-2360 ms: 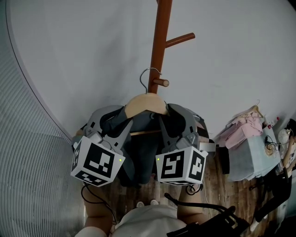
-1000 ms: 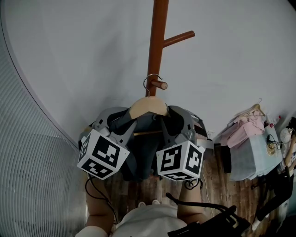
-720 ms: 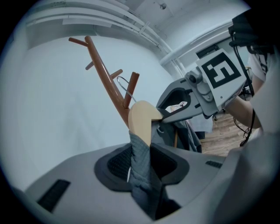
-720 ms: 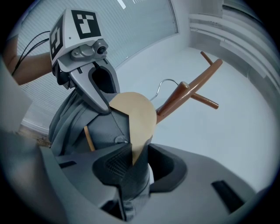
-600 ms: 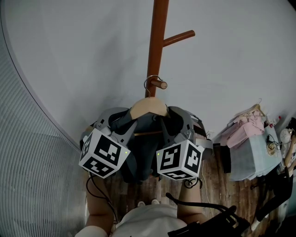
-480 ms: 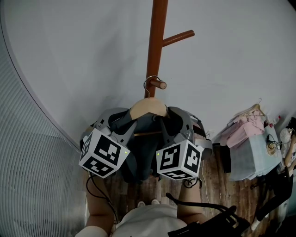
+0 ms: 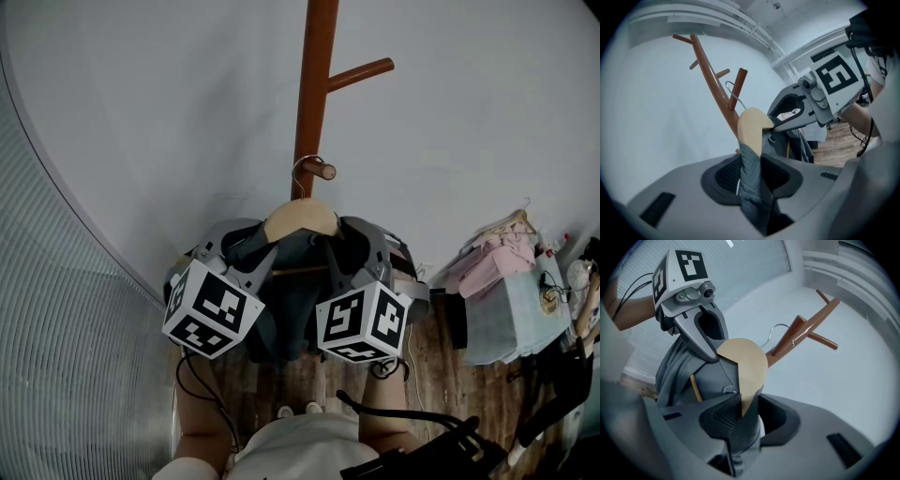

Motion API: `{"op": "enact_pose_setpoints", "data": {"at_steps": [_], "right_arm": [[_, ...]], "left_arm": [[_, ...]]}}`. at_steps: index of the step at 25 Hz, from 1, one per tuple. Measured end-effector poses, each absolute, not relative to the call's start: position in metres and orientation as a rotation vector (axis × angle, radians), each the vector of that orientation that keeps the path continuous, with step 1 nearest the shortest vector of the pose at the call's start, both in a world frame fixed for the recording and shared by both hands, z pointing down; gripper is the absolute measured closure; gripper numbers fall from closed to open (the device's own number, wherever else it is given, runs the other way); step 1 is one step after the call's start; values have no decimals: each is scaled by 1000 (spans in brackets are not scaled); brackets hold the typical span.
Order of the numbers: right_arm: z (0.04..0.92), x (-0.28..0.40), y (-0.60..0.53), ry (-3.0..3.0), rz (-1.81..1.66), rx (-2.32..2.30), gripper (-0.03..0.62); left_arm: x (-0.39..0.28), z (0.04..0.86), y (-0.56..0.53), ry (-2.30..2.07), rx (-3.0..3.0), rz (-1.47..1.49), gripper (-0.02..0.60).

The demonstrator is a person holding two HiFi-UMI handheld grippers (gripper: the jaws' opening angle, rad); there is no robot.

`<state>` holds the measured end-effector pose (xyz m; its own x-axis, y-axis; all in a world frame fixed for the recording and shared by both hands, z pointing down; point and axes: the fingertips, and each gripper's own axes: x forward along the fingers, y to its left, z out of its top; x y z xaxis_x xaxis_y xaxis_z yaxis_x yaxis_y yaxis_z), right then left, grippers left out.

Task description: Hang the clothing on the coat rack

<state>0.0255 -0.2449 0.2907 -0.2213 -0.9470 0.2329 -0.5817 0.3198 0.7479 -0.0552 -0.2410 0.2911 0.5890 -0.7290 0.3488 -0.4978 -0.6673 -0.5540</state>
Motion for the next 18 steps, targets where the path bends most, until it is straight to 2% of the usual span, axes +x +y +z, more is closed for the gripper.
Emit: {"op": "enact_pose_setpoints", "data": {"at_steps": [18], "right_arm": [[306, 28, -254, -1897, -644, 1321, 468]], "left_arm": [[-52, 307, -250, 969, -2464, -826, 449]]}}
